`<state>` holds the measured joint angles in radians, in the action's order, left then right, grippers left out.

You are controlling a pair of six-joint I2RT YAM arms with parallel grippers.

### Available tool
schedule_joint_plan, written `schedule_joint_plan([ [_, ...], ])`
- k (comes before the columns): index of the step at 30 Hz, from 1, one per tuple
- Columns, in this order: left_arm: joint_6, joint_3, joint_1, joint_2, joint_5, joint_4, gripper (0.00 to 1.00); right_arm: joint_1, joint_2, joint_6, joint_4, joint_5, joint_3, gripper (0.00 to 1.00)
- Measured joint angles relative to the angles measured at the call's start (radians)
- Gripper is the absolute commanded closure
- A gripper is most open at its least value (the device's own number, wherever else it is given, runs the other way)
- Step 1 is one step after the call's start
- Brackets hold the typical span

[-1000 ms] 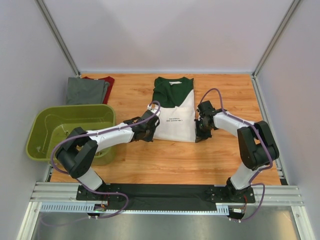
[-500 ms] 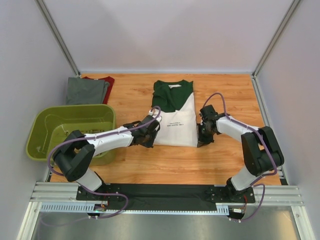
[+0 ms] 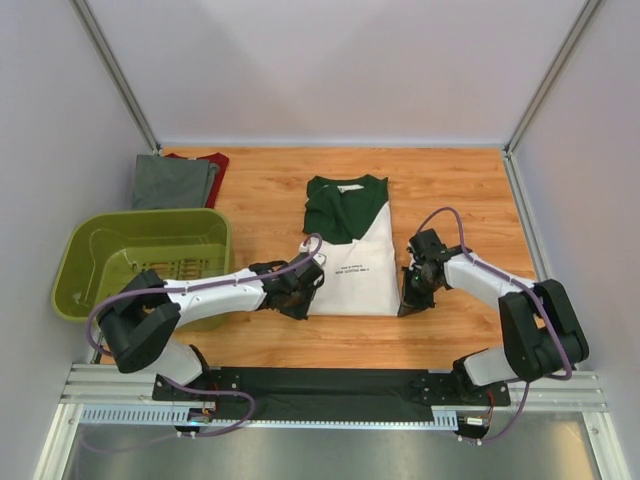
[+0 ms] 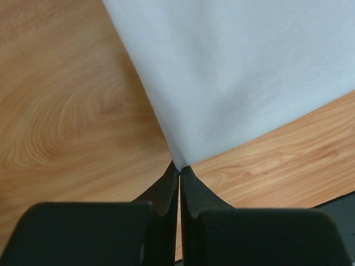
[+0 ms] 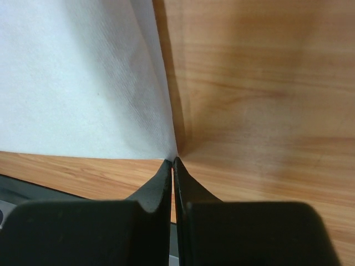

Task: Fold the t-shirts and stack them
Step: Fold the tshirt

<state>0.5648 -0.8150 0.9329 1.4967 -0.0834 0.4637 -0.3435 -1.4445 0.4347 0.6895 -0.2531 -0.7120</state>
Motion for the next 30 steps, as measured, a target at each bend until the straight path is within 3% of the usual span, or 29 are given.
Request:
schedule_joint_plan([
  [7, 0.074, 0.029, 0.008, -0.069, -0.024, 0.043, 1.0, 0.0, 0.09, 0.034, 0.031, -0.007, 0.031, 1.0],
  [16, 0.081, 0.019, 0.008, -0.132, -0.068, 0.076, 1.0, 0.0, 0.137, 0.049, 0.059, -0.01, 0.026, 1.0],
  [30, 0.124, 0.002, 0.053, -0.268, -0.131, 0.215, 1.0, -0.007, 0.336, 0.121, 0.149, -0.023, 0.02, 1.0],
])
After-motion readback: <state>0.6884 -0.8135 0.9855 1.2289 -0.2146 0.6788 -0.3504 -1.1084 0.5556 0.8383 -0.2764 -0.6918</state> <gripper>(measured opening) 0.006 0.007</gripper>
